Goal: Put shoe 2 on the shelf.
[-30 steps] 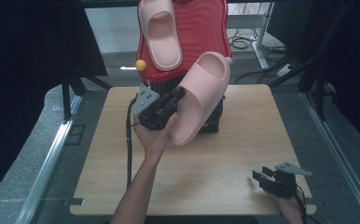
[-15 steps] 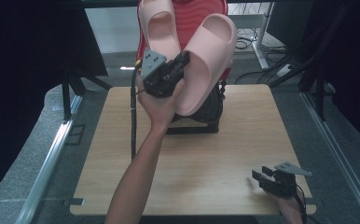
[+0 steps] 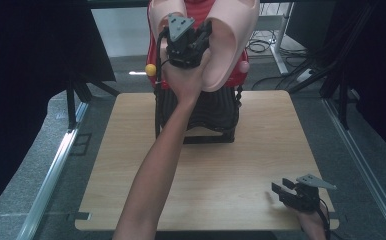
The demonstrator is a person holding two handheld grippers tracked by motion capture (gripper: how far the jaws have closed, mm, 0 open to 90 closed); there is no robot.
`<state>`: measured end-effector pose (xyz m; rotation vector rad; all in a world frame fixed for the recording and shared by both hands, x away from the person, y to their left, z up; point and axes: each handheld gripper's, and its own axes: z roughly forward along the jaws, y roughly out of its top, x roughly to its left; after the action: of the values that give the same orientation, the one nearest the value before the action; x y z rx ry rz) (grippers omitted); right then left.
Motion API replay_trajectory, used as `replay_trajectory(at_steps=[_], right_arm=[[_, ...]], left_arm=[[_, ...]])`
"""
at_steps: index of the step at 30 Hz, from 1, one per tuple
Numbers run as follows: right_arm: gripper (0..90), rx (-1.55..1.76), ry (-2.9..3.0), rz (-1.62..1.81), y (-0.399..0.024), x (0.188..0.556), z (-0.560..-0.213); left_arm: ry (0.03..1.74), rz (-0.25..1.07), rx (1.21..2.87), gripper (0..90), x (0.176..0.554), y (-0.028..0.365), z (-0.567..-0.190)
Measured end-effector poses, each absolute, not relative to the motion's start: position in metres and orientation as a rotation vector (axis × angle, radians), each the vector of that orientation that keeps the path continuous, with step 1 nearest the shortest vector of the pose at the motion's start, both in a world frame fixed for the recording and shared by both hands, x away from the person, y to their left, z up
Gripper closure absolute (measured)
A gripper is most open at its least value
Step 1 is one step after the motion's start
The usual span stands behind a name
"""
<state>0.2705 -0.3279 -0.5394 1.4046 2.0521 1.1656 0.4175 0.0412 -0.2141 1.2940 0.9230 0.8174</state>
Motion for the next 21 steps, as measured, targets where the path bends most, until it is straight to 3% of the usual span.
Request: replay_trajectory(at_steps=[11, 21], right_arm=[[47.0, 1.413, 2.034, 1.190, -0.333, 0.265, -0.536], [47.0, 1.405, 2.035, 1.206, -0.331, 0.264, -0.534]], left_arm=[[0.998, 0.836, 1.286, 85.2, 0.458, 0.018, -0.213], [1.096, 0.890, 1.272, 84.9, 0.487, 0.029, -0.216]])
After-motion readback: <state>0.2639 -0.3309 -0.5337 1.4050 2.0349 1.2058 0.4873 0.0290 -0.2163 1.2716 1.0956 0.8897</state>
